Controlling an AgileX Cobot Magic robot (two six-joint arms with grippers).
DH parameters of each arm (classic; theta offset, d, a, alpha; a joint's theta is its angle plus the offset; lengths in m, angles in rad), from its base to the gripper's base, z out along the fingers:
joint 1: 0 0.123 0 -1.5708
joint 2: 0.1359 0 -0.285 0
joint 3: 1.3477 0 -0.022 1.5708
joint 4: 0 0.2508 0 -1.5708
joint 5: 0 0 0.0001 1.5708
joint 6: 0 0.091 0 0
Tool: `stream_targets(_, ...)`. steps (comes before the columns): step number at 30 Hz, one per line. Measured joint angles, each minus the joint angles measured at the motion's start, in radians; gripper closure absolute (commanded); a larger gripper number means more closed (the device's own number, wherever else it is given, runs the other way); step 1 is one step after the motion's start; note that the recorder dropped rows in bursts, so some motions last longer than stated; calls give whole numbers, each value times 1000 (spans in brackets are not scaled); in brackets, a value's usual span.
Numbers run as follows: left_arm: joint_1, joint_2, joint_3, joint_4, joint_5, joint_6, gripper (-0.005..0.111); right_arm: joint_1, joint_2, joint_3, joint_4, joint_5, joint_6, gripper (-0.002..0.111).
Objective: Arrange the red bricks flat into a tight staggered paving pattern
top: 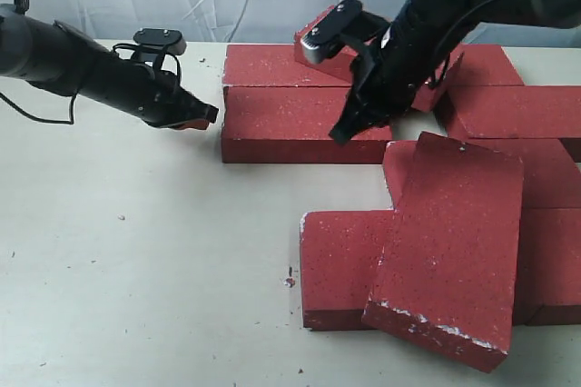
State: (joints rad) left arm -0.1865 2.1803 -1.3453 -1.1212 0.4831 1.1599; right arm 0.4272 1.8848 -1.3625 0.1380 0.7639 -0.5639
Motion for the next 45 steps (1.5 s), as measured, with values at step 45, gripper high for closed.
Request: stream_targets(45,-211,80,-118,-123,-131,0,107,-191,-103,131,58,-233,24,109)
